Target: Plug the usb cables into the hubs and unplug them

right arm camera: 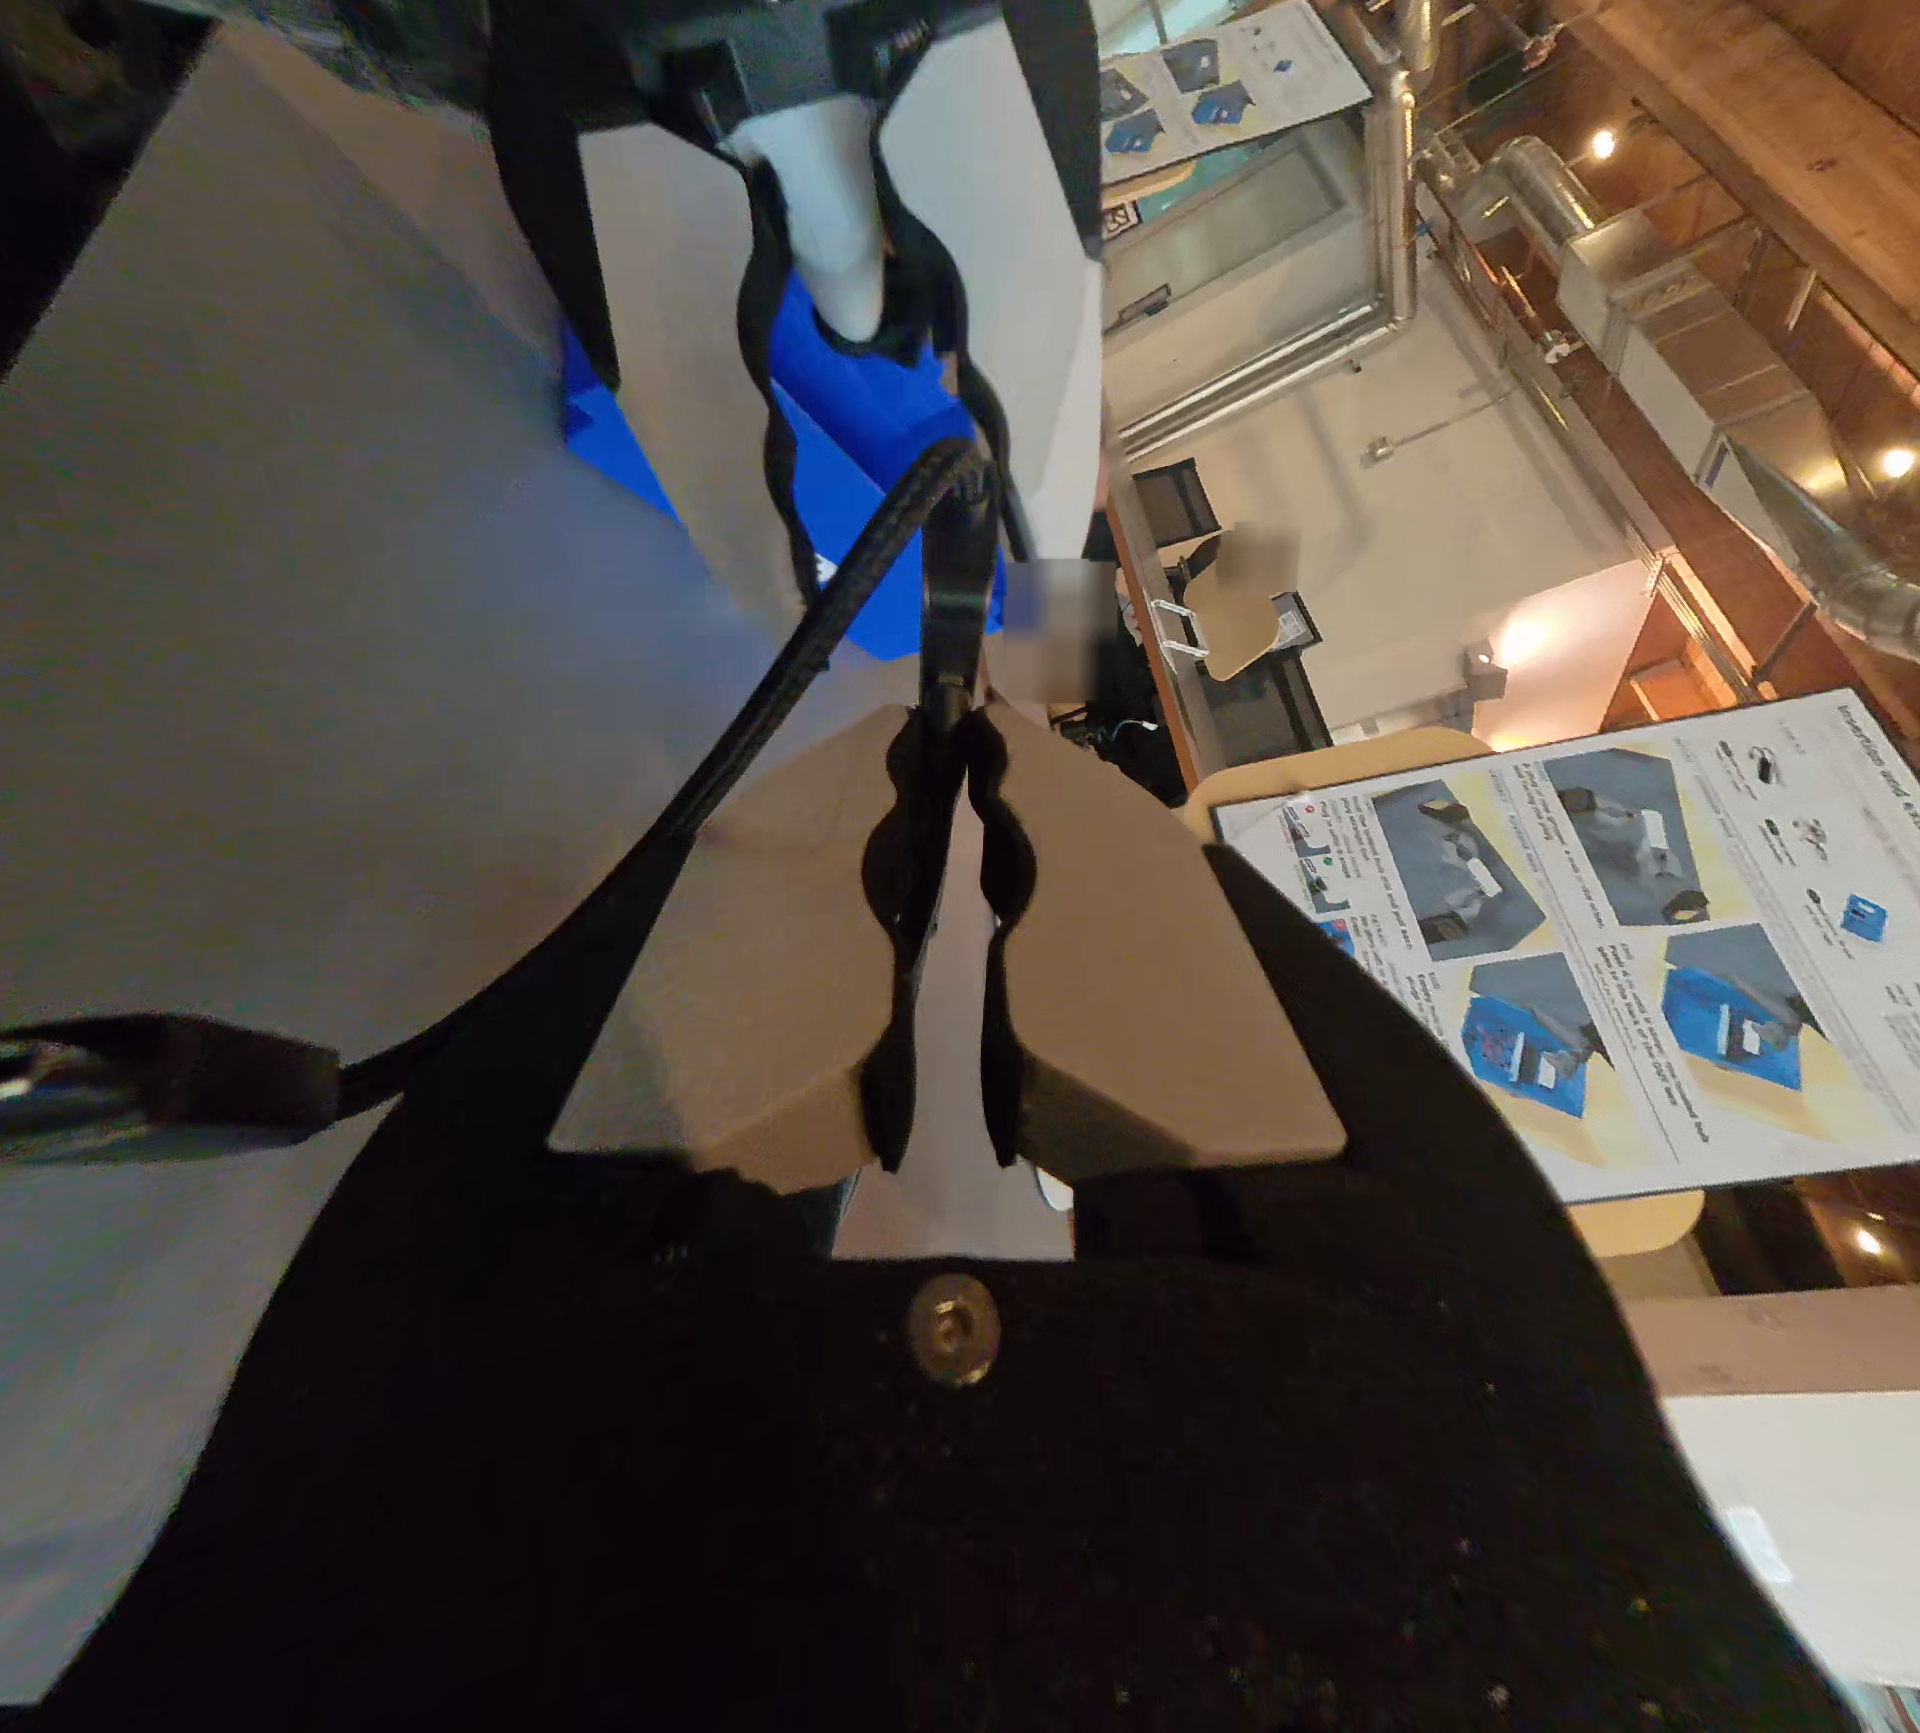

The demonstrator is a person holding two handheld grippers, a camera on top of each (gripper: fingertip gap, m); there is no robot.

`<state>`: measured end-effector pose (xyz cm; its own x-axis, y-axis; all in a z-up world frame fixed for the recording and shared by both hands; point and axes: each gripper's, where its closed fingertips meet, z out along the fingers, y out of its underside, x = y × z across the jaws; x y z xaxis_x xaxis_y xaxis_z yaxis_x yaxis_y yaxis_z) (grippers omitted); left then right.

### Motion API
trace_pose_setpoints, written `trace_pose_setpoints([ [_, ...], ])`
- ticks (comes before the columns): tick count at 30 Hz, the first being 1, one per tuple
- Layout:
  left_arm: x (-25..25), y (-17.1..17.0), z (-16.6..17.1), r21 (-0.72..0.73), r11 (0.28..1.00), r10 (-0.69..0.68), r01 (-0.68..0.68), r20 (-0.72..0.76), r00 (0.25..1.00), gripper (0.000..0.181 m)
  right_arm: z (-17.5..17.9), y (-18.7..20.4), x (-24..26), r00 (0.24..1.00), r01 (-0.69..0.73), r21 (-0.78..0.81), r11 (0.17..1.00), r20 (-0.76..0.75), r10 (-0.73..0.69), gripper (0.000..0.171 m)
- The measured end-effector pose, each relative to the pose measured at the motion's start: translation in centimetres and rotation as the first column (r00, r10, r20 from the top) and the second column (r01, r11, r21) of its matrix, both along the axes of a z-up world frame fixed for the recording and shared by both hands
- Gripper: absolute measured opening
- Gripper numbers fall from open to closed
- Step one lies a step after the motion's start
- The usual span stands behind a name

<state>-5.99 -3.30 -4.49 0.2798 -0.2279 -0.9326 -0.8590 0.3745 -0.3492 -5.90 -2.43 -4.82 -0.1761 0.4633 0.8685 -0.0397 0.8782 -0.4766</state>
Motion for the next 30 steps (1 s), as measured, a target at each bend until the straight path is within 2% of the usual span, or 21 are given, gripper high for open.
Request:
trace_pose_setpoints([
  [2, 0.9, -0.1, -0.2, -0.021, 0.998, -0.059, 0.059, 0.011, 0.998, 0.034, -0.3, -0.3, -0.1, 1.0, -0.015, 0.002, 1.0, 0.012, 0.015, 0.007],
  [4, 1.1, -0.1, 0.2, 0.003, 0.997, -0.079, 0.079, 0.047, 0.996, 0.018, -0.6, -0.5, -0.2, 1.0, -0.024, 0.0, 1.0, 0.019, 0.024, 0.007],
  [7, 1.0, -0.3, -0.1, -0.023, 0.995, -0.092, 0.095, 0.097, 0.991, 0.014, -0.8, -0.7, -0.3, 0.999, -0.025, 0.007, 1.0, 0.02, 0.025, 0.007],
  [14, 1.6, -1.6, -0.3, -0.058, 0.971, -0.216, 0.231, 0.194, 0.957, 0.011, -0.9, -1.9, 0.0, 0.995, -0.104, 0.037, 0.994, 0.019, 0.103, 0.008],
  [17, 1.6, -2.0, -0.8, -0.078, 0.968, -0.227, 0.238, 0.127, 0.965, 0.012, -1.2, -2.4, 0.1, 0.99, -0.132, 0.052, 0.99, 0.047, 0.13, 0.007],
  [22, 1.9, -3.9, -0.9, -0.199, 0.93, -0.298, 0.308, 0.081, 0.951, 0.012, -1.3, -4.6, 0.3, 0.953, -0.281, -0.015, 0.96, 0.114, 0.28, 0.008],
  [30, 0.5, -5.0, -1.1, -0.265, 0.912, -0.269, 0.312, 0.187, 0.945, 0.012, -1.7, -5.8, -0.4, 0.919, -0.352, -0.118, 0.928, 0.144, 0.367, 0.007],
])
